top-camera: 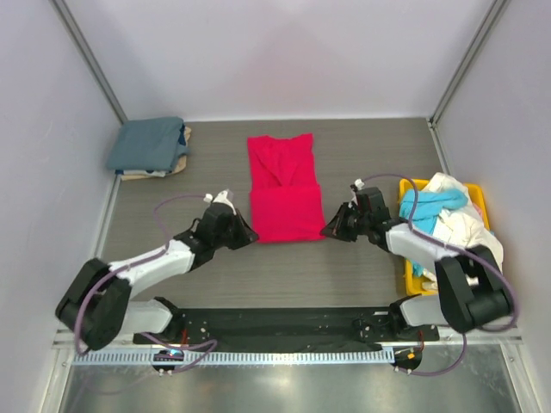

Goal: Fold and stack the t-shirts
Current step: Fold the tshirt

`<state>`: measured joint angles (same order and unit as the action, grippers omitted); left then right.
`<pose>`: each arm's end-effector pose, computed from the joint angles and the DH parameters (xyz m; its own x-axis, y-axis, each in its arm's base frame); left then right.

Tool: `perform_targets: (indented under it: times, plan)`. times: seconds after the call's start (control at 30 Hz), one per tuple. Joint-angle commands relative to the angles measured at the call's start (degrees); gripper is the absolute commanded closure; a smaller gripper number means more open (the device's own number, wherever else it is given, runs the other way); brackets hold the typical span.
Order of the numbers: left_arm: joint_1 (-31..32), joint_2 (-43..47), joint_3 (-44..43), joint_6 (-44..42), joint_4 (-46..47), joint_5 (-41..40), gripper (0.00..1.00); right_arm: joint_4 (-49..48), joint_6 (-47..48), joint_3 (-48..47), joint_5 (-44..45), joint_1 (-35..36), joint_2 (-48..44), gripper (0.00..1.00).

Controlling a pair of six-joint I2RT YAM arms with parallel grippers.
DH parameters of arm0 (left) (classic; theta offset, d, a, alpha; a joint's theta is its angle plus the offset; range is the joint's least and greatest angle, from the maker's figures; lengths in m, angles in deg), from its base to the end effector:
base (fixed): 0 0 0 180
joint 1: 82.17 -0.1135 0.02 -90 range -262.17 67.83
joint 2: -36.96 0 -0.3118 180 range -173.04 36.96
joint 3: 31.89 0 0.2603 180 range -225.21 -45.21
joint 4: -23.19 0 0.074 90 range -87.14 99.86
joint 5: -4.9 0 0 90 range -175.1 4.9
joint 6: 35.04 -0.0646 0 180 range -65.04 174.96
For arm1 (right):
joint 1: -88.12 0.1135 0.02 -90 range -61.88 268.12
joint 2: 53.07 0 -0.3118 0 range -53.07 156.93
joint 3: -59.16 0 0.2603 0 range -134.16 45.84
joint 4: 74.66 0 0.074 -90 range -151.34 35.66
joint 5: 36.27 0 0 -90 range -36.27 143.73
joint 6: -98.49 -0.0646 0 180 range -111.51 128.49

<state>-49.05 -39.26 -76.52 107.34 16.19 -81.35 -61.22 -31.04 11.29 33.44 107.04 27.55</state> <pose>0.2286 -0.1542 0.1936 -0.7847 -0.4318 -0.4448 -0.0548 0.7630 -0.6440 0.2588 0.1124 0.1832 -0.8646 0.3347 -0.3747 0.0248 0.7732 0.6336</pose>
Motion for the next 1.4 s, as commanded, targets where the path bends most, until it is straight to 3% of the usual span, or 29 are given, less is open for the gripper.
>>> perform_targets:
  times: [0.0,0.27,0.5,0.63,0.77,1.03,1.37]
  plan:
    - [5.4,8.4,0.8,1.2,-12.8,-6.5,1.0,8.7,0.5,2.5,1.4,0.7,-9.0,0.99]
    - [12.0,28.2,0.1,7.4,-30.1,-12.4,1.0,27.9,-4.5,3.2,7.1,6.2,-28.4,0.99]
    - [12.2,31.7,-7.1,5.6,-41.9,-17.1,1.0,34.2,-5.3,-2.8,12.0,8.2,-30.1,0.99]
    - [12.1,27.3,-15.3,1.0,-46.5,-23.8,1.0,35.6,-2.5,-12.7,16.9,7.9,-23.9,0.99]
    - [9.5,20.9,-23.7,-4.4,-47.1,-24.6,1.0,35.8,0.7,-20.5,18.5,5.8,-16.1,0.99]
    - [-3.8,6.1,-36.3,-10.8,-43.1,-11.8,1.0,35.9,6.3,-36.4,18.4,1.7,0.6,0.99]
    - [-11.4,-10.9,-49.5,-11.8,-42.2,-4.1,0.99,39.2,9.8,-51.9,17.0,-2.7,15.3,0.99]
